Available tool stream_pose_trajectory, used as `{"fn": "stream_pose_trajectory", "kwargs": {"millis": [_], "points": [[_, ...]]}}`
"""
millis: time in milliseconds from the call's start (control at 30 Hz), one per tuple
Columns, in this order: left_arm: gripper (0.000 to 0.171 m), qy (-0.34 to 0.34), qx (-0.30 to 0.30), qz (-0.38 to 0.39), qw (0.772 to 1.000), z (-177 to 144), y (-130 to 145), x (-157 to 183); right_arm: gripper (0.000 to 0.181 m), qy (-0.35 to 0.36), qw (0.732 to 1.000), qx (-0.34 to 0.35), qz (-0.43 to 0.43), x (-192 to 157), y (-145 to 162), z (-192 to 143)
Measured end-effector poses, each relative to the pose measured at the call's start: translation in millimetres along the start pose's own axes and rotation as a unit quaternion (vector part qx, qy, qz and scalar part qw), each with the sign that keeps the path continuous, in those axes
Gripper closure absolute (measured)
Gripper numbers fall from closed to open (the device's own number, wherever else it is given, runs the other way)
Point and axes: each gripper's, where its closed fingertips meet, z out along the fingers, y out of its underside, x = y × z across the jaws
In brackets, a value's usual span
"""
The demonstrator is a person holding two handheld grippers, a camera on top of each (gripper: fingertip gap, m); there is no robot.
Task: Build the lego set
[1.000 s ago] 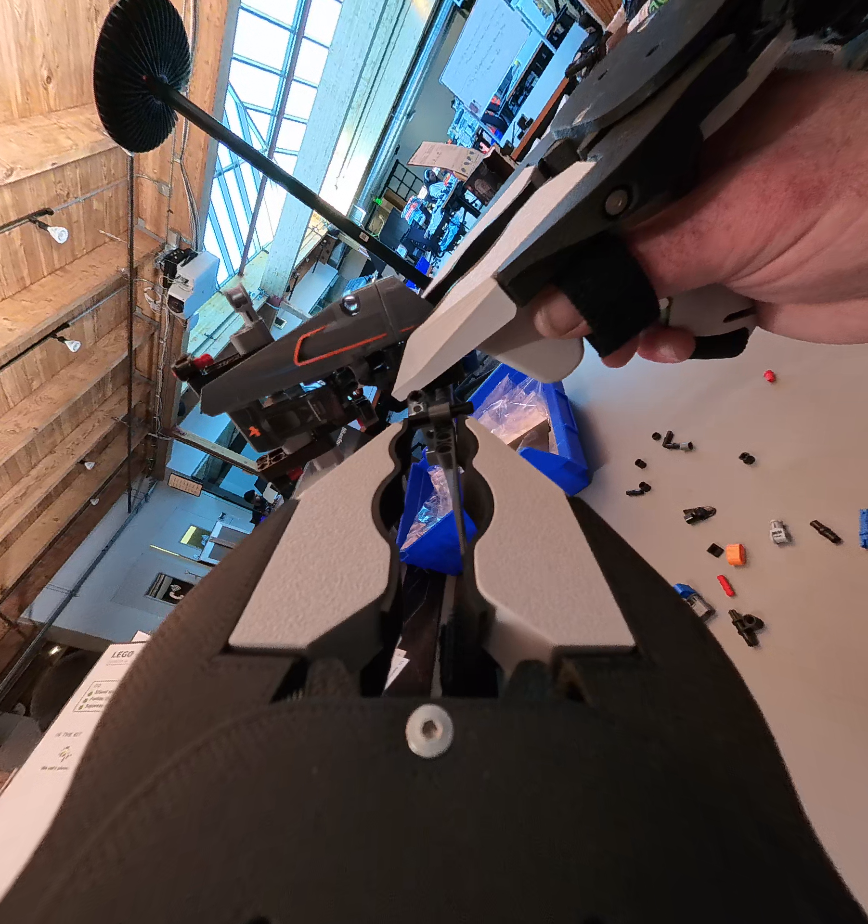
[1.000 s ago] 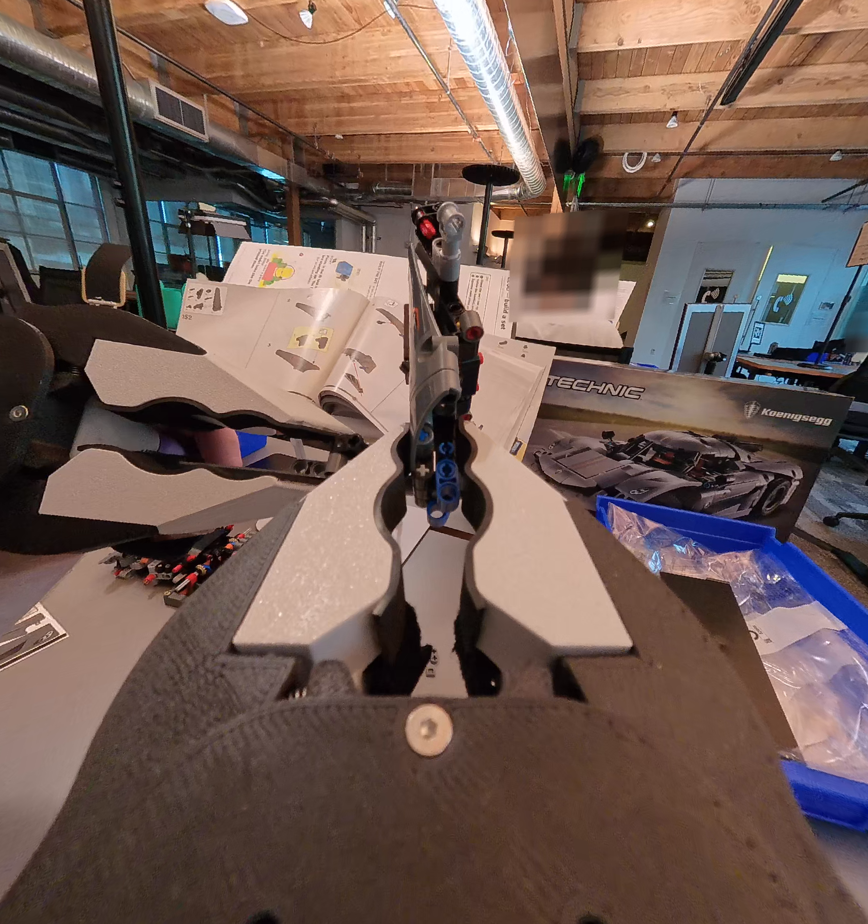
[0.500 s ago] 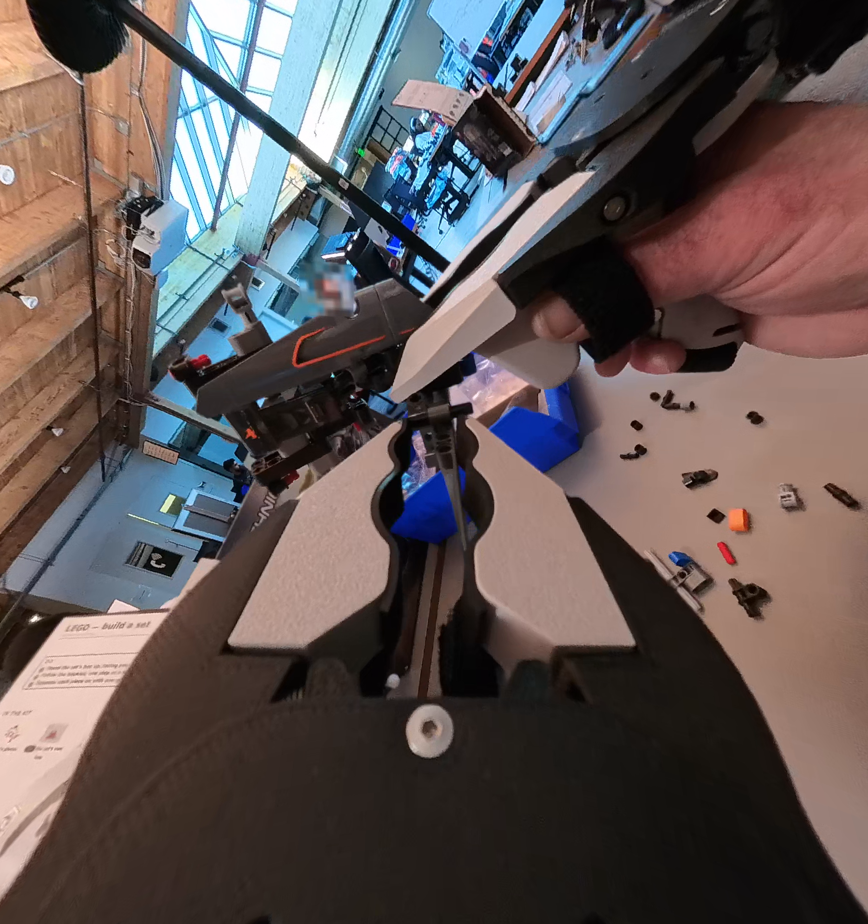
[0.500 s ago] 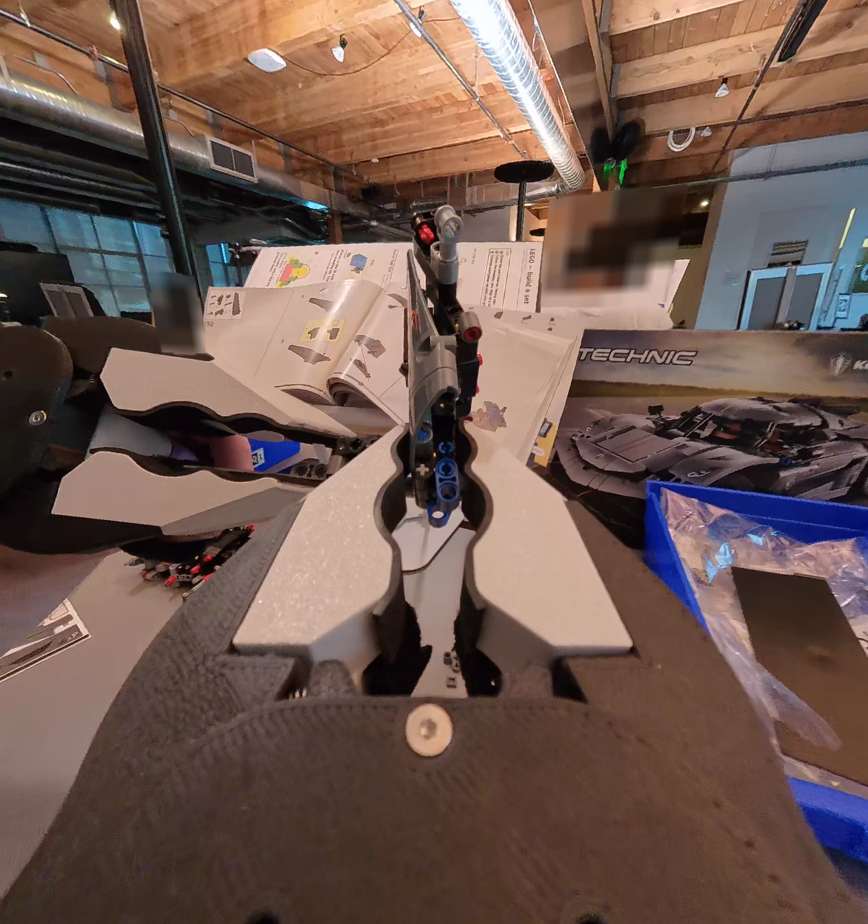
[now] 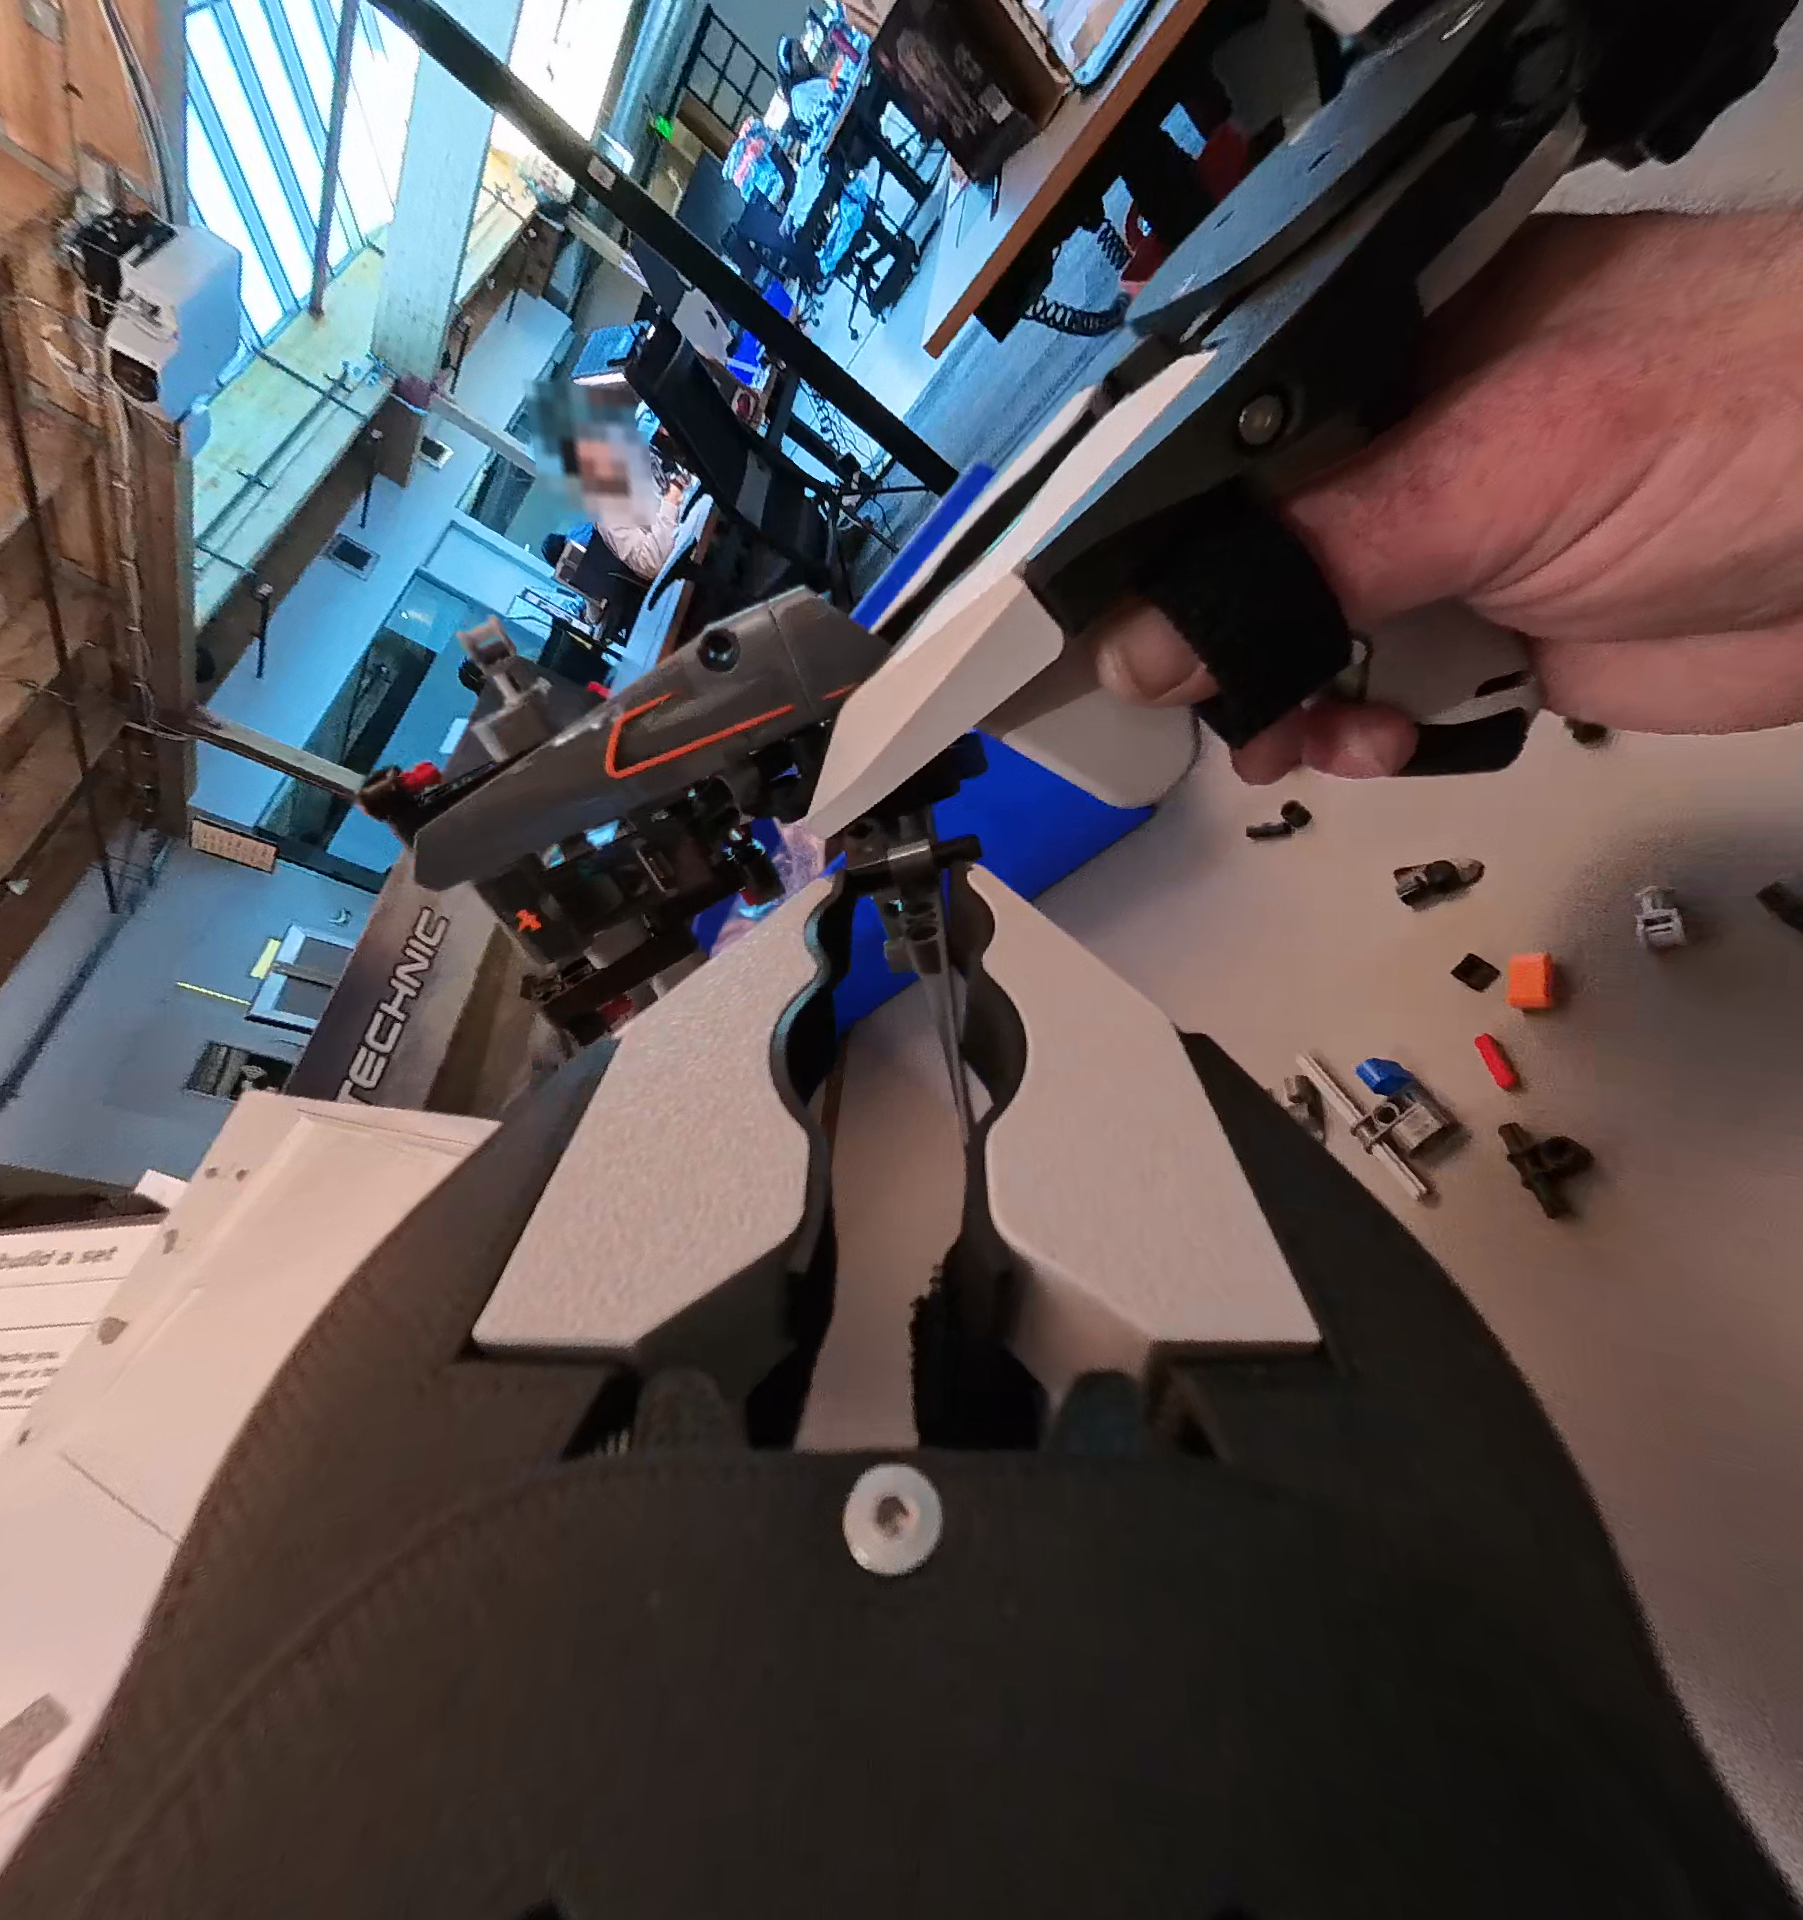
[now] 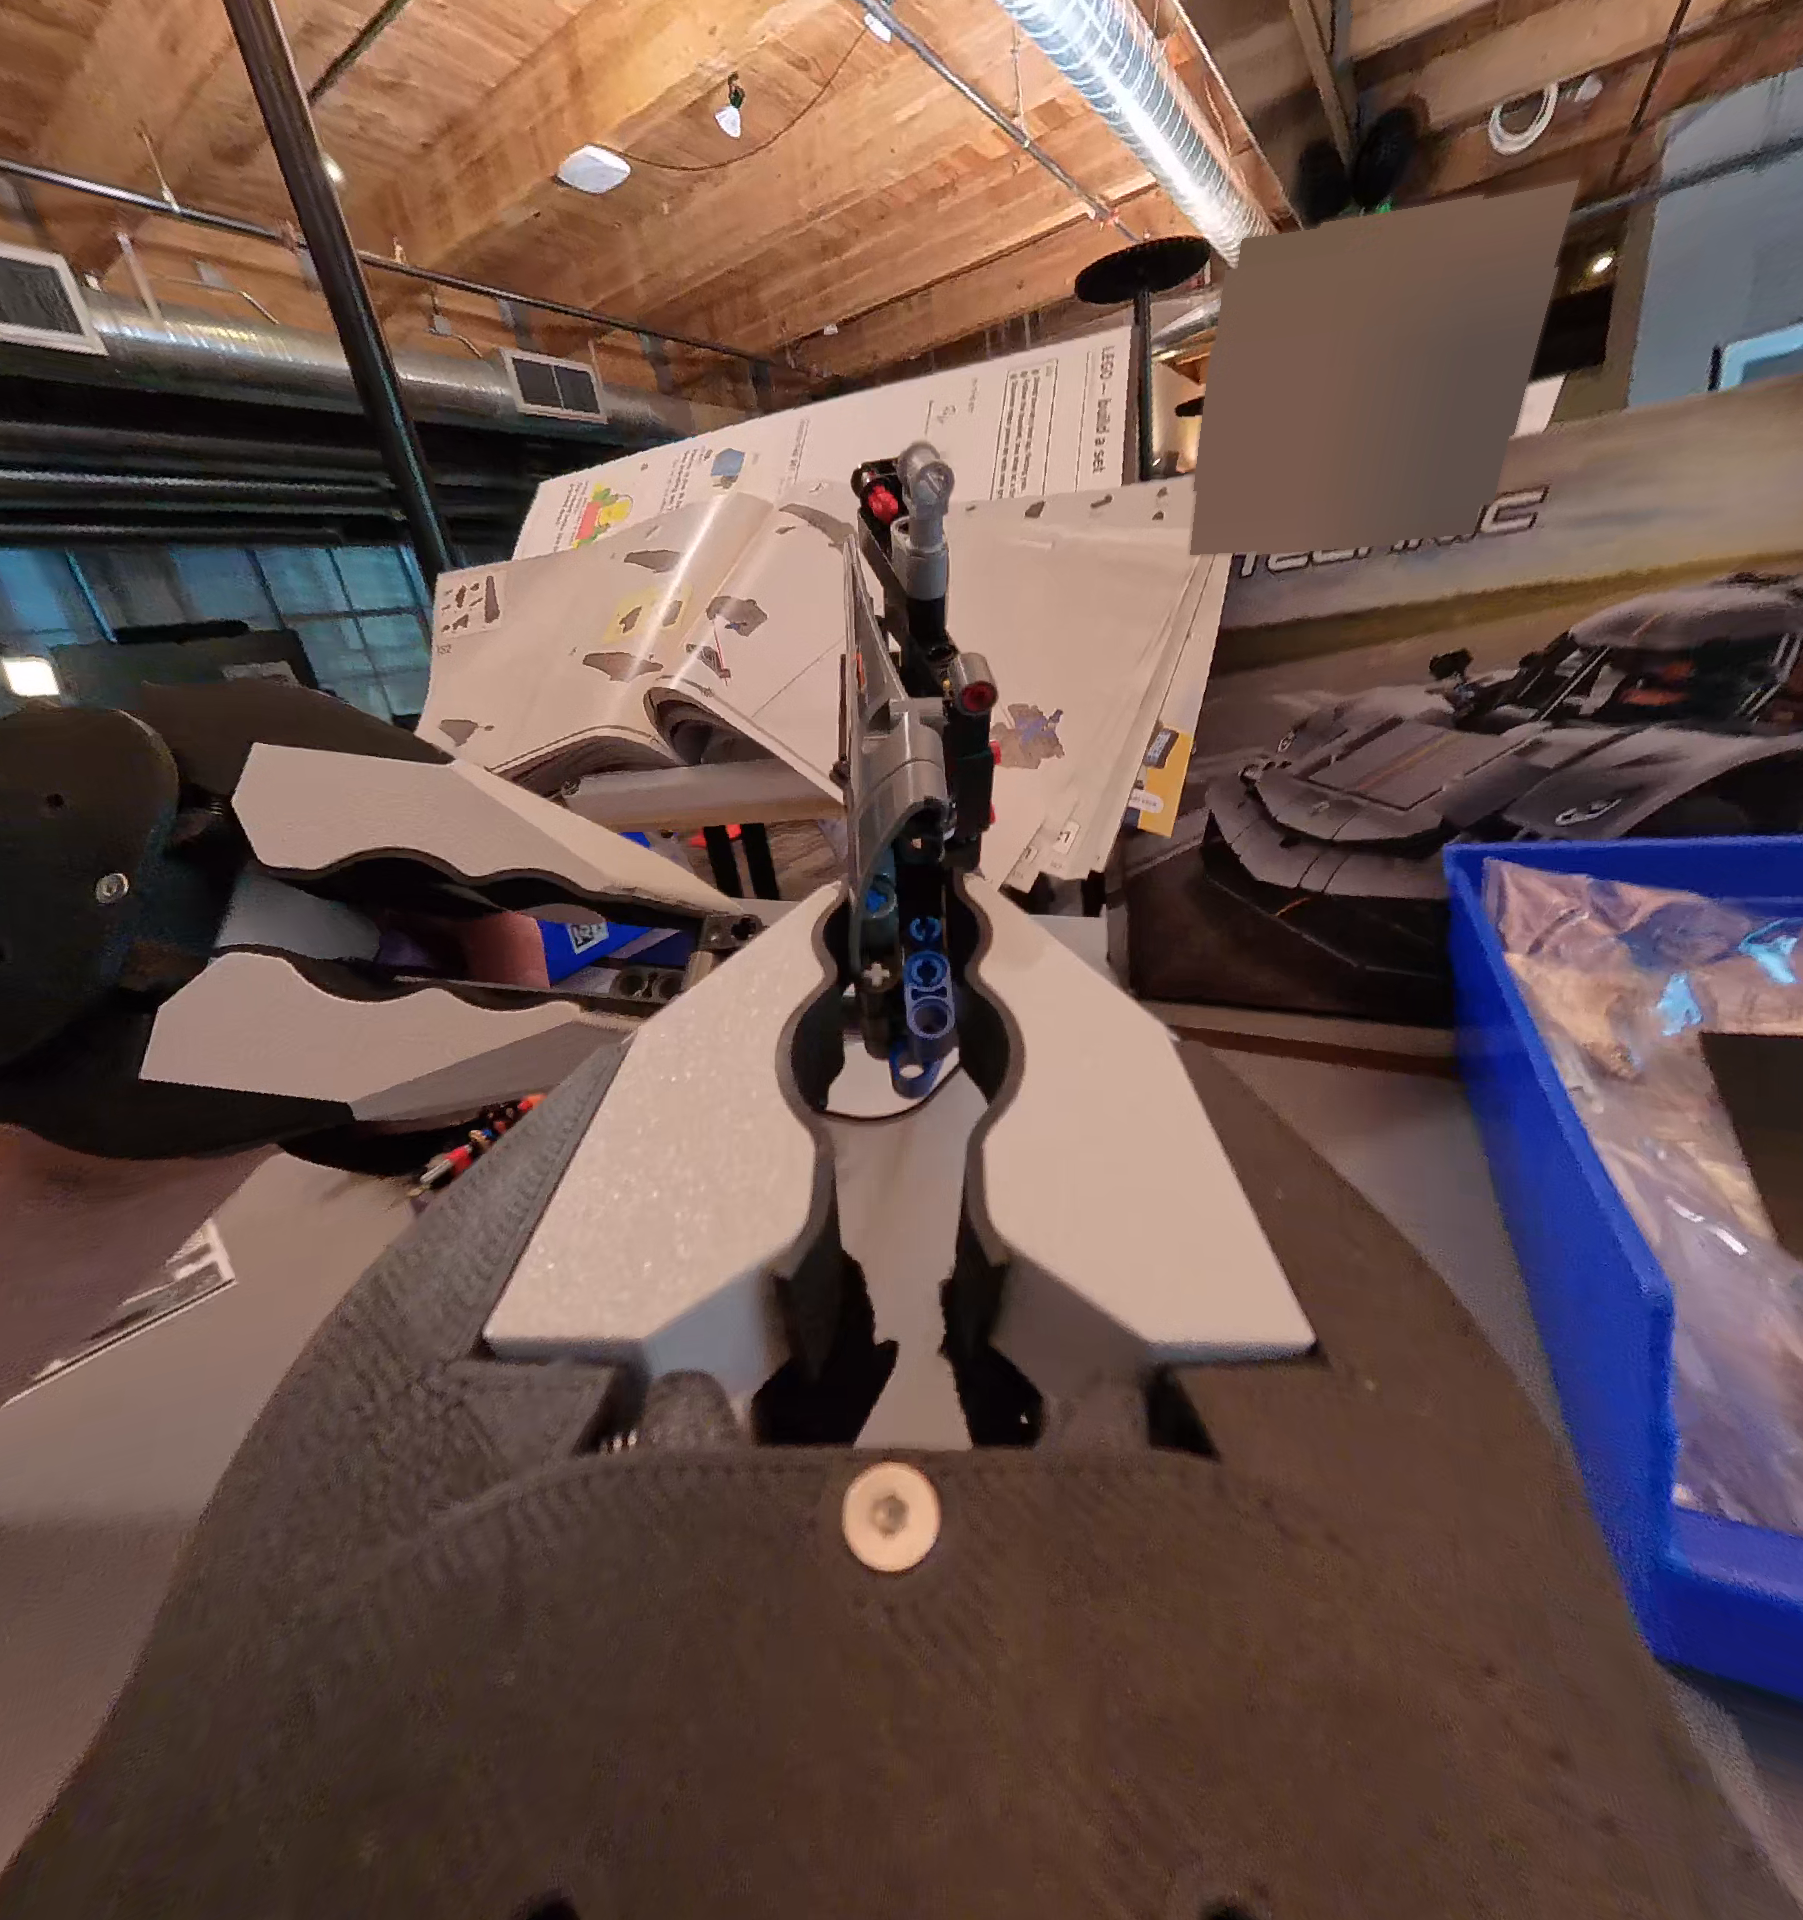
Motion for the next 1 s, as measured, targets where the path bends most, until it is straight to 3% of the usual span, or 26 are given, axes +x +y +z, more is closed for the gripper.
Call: {"fn": "stream_pose_trajectory", "kwargs": {"millis": [300, 567, 1000], "points": [[0.156, -0.001, 0.01, -0.02, 1.0, 6.5, 3.4, 4.3, 0.167, -0.009, 1.0, -0.003, 0.023, 6.4, 5.8, -1.2], [0.15, -0.006, 0.006, -0.005, 1.0, 9.3, 0.1, 9.0, 0.168, -0.042, 0.988, 0.047, 0.139, 20.0, -0.3, -10.2], [0.143, 0.039, 0.027, -0.108, 0.993, 17.5, -5.0, 23.5, 0.168, -0.046, 0.986, 0.043, 0.152, 21.6, 4.2, -9.7]]}}
